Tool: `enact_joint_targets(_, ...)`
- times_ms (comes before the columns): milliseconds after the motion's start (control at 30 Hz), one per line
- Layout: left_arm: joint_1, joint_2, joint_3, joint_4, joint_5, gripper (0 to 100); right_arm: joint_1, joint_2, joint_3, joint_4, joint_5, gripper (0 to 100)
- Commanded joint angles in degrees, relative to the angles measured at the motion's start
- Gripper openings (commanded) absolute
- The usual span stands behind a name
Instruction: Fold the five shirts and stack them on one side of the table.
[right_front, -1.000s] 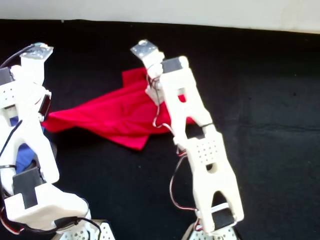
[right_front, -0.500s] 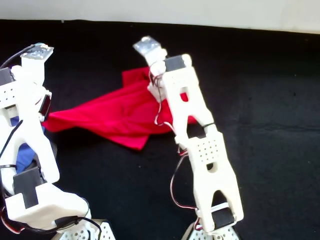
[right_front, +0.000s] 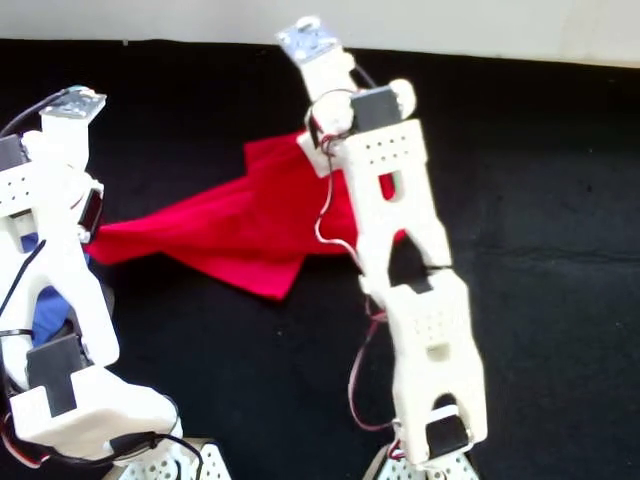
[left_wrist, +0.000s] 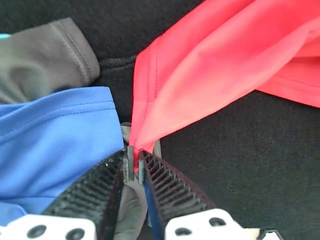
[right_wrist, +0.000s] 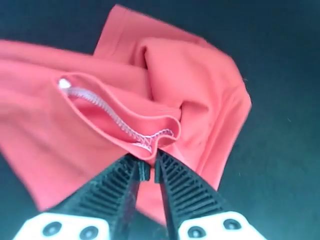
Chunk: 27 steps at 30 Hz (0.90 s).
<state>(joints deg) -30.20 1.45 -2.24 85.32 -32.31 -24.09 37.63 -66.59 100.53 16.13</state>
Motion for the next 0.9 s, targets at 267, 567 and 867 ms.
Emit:
enact_joint_targets(267,10.07,-2.15,9.98,10.46,0.97,1,-0.48,-39.16,67.3,-8.04,-0.7,0.5)
enact_joint_targets(567,10.51,-2.68,28.53,0.26,-4.04,1,-0.48,-52.7,98.07,-21.76,7.21,0.5)
enact_joint_targets(867,6.29,-2.68,31.6,-0.09,-11.52,1,-1.8,-58.33,103.96,-20.35,11.16,0.5)
